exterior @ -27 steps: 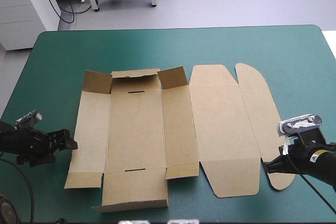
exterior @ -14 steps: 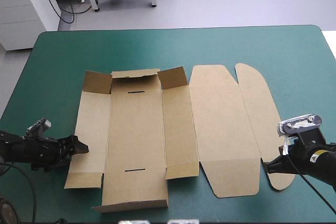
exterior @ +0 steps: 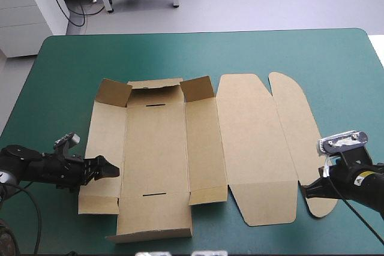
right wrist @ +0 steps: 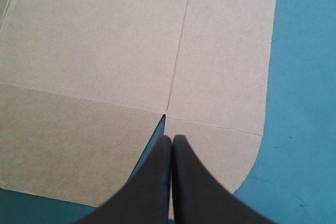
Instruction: Fold the box
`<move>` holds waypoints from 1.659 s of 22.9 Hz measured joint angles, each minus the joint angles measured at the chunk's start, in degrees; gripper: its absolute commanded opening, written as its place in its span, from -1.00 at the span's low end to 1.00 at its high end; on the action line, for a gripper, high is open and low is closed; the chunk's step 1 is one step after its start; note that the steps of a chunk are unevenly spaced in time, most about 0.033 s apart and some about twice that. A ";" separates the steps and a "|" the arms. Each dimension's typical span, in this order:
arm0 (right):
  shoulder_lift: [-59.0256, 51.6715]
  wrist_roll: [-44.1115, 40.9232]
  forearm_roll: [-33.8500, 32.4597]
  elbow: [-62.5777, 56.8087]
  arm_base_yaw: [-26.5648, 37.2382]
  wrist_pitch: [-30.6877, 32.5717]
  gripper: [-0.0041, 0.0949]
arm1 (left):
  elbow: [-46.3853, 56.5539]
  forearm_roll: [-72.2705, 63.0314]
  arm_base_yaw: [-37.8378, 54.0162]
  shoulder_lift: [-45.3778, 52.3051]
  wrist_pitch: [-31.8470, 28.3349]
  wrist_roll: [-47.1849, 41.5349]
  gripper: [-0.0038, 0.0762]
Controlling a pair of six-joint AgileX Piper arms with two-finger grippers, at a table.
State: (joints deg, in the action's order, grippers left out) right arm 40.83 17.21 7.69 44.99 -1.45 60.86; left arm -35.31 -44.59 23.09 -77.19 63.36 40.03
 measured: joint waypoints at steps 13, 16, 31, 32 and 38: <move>0.00 0.00 0.00 0.00 0.00 0.00 -0.96 | -0.63 -0.46 -0.26 -3.99 -1.31 0.26 -0.45; 0.00 0.00 0.00 0.00 0.00 0.00 -0.96 | -0.68 -0.52 -0.44 -4.16 -1.66 0.26 -0.71; 0.00 0.00 0.00 0.00 0.00 0.00 -0.96 | -12.72 -0.28 -1.17 -4.16 4.83 6.05 -0.92; 0.00 0.00 0.00 0.39 0.00 0.00 -0.96 | -17.44 1.29 -3.01 -4.27 5.30 4.76 -0.92; 0.00 0.00 -0.93 7.08 0.00 -0.05 -0.96 | -41.44 25.67 -22.11 -5.88 6.11 -8.62 -0.92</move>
State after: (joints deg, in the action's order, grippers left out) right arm 40.83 17.21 6.77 52.06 -1.45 60.81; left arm -76.75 -18.92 0.98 -83.06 69.47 31.41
